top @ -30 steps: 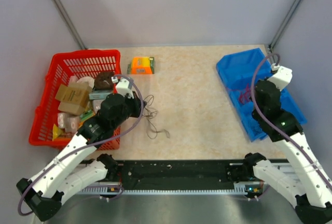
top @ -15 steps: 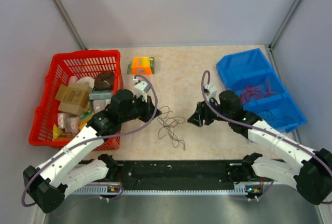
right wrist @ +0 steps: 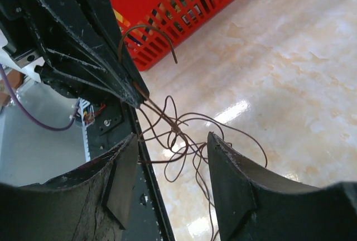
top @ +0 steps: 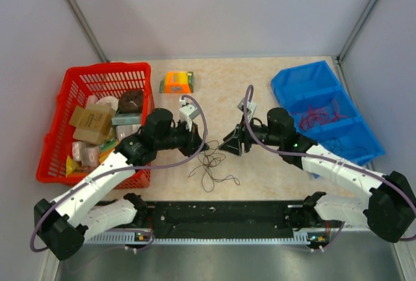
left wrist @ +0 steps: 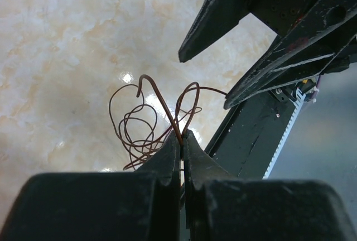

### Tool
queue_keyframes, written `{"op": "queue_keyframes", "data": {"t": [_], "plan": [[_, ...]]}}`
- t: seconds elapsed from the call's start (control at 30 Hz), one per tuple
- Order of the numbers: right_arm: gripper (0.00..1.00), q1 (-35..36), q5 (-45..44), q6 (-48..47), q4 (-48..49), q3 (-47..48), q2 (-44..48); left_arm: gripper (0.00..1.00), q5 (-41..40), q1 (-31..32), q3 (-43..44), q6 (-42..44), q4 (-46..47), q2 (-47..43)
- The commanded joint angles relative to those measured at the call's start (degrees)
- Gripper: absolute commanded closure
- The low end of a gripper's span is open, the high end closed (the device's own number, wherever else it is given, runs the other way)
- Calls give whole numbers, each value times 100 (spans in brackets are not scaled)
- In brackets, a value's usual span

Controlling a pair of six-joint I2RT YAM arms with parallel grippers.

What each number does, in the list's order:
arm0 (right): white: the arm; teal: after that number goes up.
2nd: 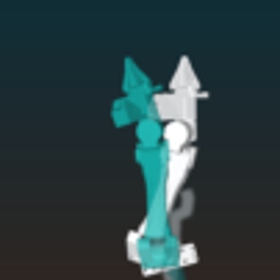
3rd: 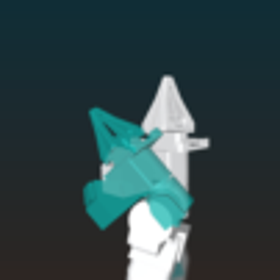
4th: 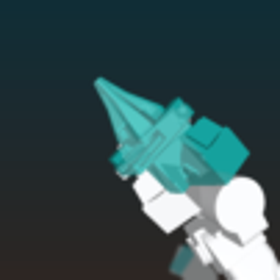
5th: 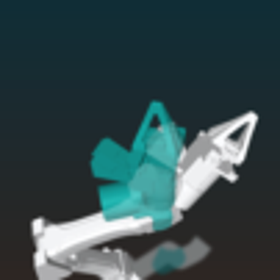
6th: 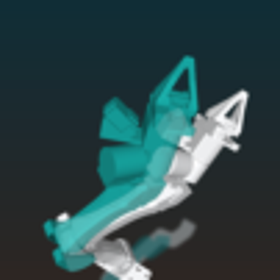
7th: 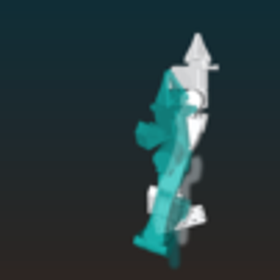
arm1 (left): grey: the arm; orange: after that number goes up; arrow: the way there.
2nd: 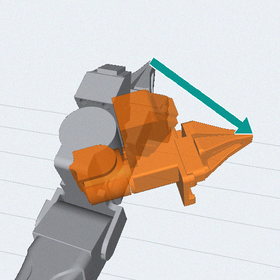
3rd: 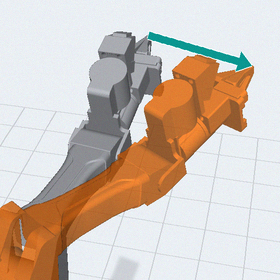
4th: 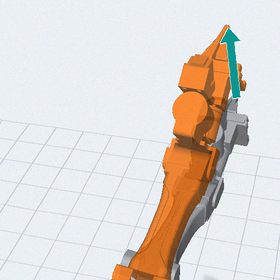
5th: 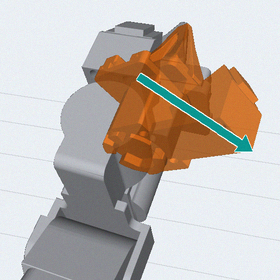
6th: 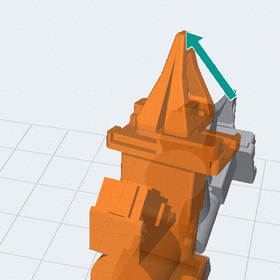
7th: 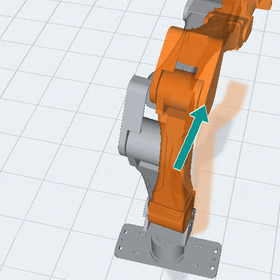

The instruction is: Untangle the cables

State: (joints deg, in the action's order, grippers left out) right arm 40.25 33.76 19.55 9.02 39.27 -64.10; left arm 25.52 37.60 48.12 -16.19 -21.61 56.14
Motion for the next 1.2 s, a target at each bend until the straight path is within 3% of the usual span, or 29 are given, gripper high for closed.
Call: {"op": "queue_keyframes", "data": {"t": [0.0,0.2,0.37,0.43,0.47,0.5,0.53,0.6,0.63,0.7,0.77,0.97,1.07,1.17], "plan": [[48,141,61,-232,364,406,-252,100,401,1,277,230,157,72],[51,387,96,-443,276,749,-630,100,454,1,295,291,113,108],[65,536,114,-470,373,811,-797,100,463,1,277,344,69,82],[79,615,26,-470,425,776,-833,100,454,1,225,335,121,38],[99,659,-166,-496,452,749,-807,100,402,1,190,327,156,11],[100,712,-585,-522,382,723,-754,100,314,-7,146,274,209,-24],[100,765,-816,-514,408,636,-675,97,148,1,102,213,244,-85],[100,800,-1151,-400,591,434,-412,70,-273,-7,-30,-50,358,-182],[100,835,-1213,-312,688,311,-263,63,-406,-8,-126,-165,463,-235],[100,879,-1214,-189,786,196,-60,50,-634,-7,-302,-480,700,-305],[100,914,-1240,-145,655,152,81,45,-785,-7,-434,-718,903,-314],[100,941,-1520,-22,339,63,424,52,-1059,-7,-496,-1133,1079,-217],[100,932,-2370,145,-161,256,590,64,-882,-8,-689,-1045,1298,-288],[100,932,-3338,268,-724,616,924,66,-873,-8,-926,-992,1352,-349]]}}
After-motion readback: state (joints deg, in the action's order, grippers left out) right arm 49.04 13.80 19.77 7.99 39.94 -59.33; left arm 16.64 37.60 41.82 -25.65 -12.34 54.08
